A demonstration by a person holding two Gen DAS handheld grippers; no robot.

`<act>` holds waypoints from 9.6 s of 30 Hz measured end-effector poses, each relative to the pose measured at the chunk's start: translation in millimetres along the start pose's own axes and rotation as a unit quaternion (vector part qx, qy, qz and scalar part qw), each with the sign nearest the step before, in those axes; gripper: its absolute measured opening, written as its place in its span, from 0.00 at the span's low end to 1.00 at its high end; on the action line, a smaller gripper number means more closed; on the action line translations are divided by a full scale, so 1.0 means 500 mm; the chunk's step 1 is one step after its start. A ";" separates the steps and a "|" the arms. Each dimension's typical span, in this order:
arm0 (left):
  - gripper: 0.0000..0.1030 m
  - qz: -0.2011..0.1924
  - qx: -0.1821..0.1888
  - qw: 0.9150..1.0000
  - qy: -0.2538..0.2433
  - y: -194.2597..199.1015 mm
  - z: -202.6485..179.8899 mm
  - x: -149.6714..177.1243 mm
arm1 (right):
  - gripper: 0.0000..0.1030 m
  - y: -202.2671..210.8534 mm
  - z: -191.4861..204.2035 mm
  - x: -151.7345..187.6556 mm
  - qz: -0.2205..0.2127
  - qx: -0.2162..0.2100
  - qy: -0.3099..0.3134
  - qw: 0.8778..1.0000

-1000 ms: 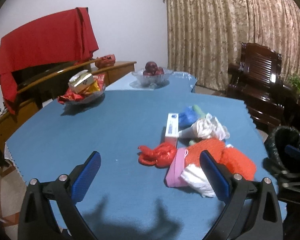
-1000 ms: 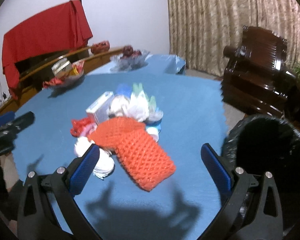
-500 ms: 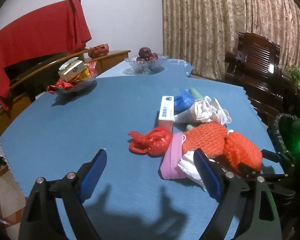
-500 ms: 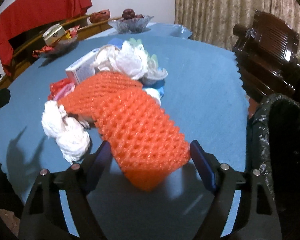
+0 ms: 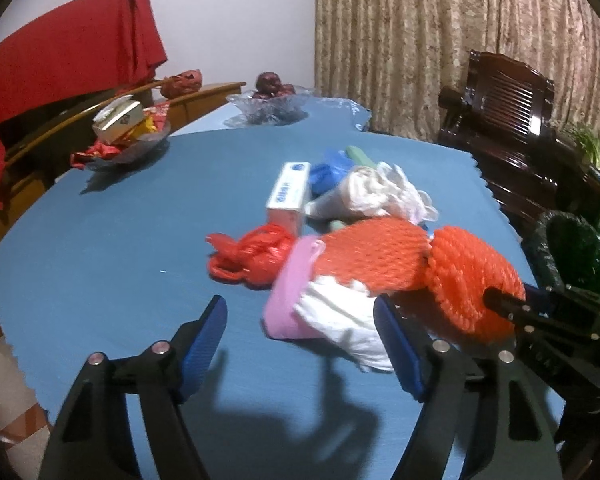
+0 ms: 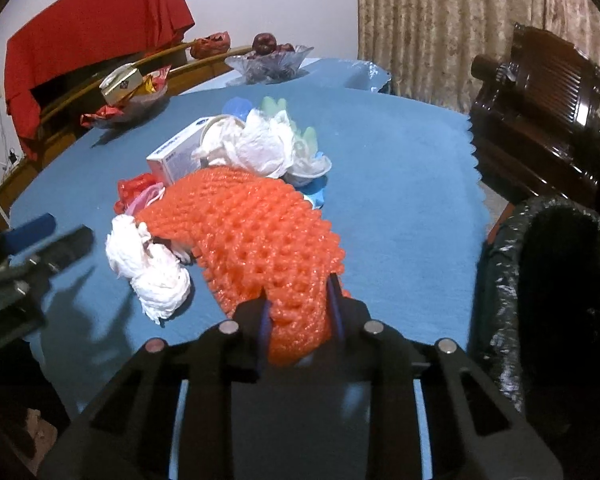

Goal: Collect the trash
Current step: 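Grasp the orange foam net with the right tool while the left tool grasps a white tissue, then carry both items over the black bin and open the left tool to drop the tissue, then open the right tool to drop the orange foam net into the bin, then grasp the pink strip with the left tool while the right tool grasps another orange foam net, then carry both items over the bin and open both tools to drop them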

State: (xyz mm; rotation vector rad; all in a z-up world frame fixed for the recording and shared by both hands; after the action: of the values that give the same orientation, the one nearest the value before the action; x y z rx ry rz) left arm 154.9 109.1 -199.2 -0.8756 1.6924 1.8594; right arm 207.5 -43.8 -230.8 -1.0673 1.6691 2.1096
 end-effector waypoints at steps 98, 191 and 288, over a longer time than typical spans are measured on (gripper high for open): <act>0.51 -0.036 0.295 0.939 -0.175 0.111 -0.613 -0.078 | 0.90 0.343 -0.514 0.155 -0.064 0.219 -0.207 0.951; 0.47 0.025 0.089 0.995 -0.033 -0.122 0.028 -0.013 | 0.89 0.039 -0.043 -0.061 -0.050 0.040 -0.064 0.996; 0.12 -0.009 0.313 0.933 -0.177 0.055 -0.661 -0.068 | 0.40 0.323 -0.538 0.167 -0.059 0.182 -0.206 0.960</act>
State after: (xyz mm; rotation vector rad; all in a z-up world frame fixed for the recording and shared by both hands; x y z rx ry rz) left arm 204.5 -218.9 -166.6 -0.2728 1.8503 1.2286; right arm 156.8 -361.8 -188.2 -0.5554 1.6446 1.7083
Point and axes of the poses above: each gripper's, at about its wrist camera, not at the fingertips, and y roughly against the way its jaws point, z to its left, x to its underside, the point moved 9 cm from there along -y, roughly the way its jaws point, and after that the axes turned 2 degrees about z, right-handed, at the moved point
